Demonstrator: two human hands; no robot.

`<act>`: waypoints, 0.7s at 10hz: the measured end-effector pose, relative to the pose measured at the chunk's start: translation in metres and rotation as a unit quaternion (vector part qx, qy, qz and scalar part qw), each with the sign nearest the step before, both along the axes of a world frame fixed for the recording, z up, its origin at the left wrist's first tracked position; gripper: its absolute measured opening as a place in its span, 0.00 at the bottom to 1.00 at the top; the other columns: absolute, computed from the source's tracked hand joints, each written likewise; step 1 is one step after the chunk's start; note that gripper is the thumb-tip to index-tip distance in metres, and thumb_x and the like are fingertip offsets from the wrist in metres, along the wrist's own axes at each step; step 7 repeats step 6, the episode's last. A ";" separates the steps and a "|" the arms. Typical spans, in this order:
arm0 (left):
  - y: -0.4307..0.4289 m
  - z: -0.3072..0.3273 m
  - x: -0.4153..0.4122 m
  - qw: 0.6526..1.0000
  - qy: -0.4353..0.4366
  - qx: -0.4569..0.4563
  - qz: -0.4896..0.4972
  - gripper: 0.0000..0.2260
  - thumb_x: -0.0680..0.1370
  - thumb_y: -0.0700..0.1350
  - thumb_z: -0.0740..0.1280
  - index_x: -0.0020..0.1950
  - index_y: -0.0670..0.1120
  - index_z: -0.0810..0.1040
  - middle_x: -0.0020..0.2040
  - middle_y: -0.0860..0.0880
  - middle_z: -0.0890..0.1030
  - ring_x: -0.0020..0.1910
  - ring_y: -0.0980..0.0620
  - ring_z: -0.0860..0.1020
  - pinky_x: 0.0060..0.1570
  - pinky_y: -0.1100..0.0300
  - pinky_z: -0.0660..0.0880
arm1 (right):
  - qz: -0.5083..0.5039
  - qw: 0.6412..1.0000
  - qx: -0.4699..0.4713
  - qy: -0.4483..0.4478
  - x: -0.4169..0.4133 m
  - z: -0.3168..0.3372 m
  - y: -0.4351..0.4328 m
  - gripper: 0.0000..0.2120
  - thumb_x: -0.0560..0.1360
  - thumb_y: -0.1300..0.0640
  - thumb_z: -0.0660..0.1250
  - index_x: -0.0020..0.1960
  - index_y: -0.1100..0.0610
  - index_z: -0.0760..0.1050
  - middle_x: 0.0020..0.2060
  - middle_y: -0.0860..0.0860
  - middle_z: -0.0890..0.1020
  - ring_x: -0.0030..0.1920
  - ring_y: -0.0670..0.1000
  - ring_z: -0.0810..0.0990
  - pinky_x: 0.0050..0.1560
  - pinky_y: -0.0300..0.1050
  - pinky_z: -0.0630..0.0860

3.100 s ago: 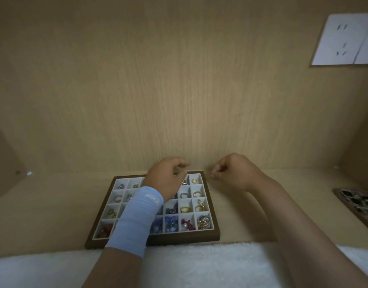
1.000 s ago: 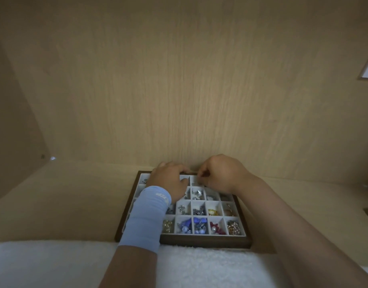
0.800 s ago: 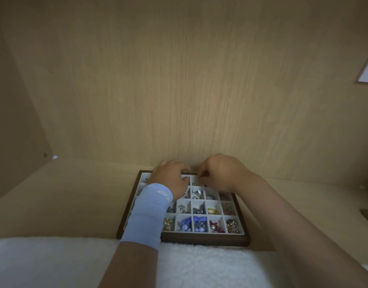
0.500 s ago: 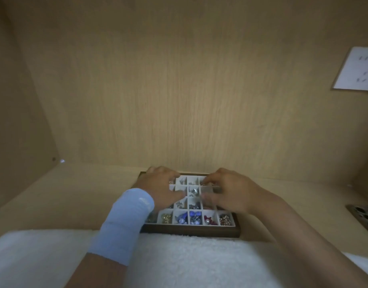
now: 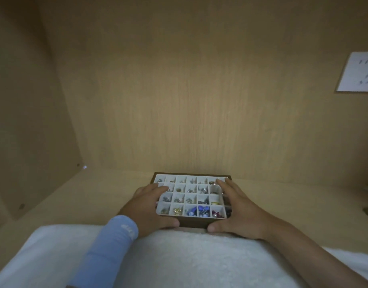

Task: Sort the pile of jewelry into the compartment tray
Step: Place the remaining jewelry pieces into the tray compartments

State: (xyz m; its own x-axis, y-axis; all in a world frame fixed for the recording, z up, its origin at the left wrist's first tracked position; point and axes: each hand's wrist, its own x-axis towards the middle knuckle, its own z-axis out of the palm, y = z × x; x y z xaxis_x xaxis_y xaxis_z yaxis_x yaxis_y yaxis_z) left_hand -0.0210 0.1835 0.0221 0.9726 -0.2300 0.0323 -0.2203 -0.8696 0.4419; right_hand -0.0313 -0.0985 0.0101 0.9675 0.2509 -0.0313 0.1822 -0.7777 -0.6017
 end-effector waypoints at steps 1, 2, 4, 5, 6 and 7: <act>0.003 -0.007 0.006 0.999 -0.027 -0.018 0.012 0.46 0.63 0.67 0.75 0.76 0.57 0.61 0.78 0.55 0.57 0.76 0.53 0.55 0.75 0.57 0.55 | -0.015 0.999 0.030 -0.031 0.004 -0.006 0.001 0.67 0.53 0.28 0.78 0.80 0.40 0.43 0.79 0.38 0.40 0.72 0.38 0.59 0.75 0.42 0.60; 0.002 -0.010 0.009 0.998 -0.052 -0.031 0.025 0.45 0.64 0.66 0.75 0.76 0.57 0.61 0.78 0.56 0.58 0.75 0.53 0.57 0.74 0.57 0.57 | -0.027 0.997 0.040 -0.066 0.011 -0.011 0.003 0.68 0.50 0.24 0.76 0.80 0.40 0.46 0.80 0.40 0.45 0.73 0.39 0.60 0.75 0.43 0.62; 0.006 -0.014 0.013 0.994 -0.065 -0.079 0.038 0.43 0.62 0.65 0.76 0.74 0.56 0.65 0.74 0.57 0.65 0.69 0.54 0.67 0.70 0.56 0.66 | -0.041 0.995 0.009 -0.096 0.017 -0.015 0.010 0.66 0.50 0.18 0.70 0.80 0.40 0.47 0.81 0.44 0.50 0.79 0.47 0.54 0.77 0.53 0.61; 0.005 -0.013 0.010 0.993 -0.065 -0.091 0.036 0.42 0.64 0.63 0.76 0.74 0.57 0.63 0.74 0.58 0.64 0.70 0.55 0.66 0.71 0.56 0.65 | -0.053 0.993 -0.045 -0.097 0.013 -0.011 0.013 0.64 0.53 0.17 0.66 0.80 0.40 0.44 0.81 0.46 0.46 0.80 0.48 0.49 0.79 0.57 0.50; 0.005 -0.006 0.007 0.991 -0.112 -0.069 0.035 0.40 0.67 0.63 0.74 0.75 0.58 0.62 0.77 0.58 0.60 0.74 0.54 0.60 0.73 0.58 0.59 | -0.066 0.993 -0.013 -0.096 0.007 0.014 0.012 0.56 0.59 0.16 0.56 0.80 0.38 0.43 0.81 0.44 0.44 0.81 0.49 0.45 0.79 0.60 0.42; 0.005 -0.006 0.007 0.991 -0.112 -0.069 0.035 0.40 0.67 0.63 0.74 0.75 0.58 0.62 0.77 0.58 0.60 0.74 0.54 0.60 0.73 0.58 0.59 | -0.066 0.993 -0.013 -0.096 0.007 0.014 0.012 0.56 0.59 0.16 0.56 0.80 0.38 0.43 0.81 0.44 0.44 0.81 0.49 0.45 0.79 0.60 0.42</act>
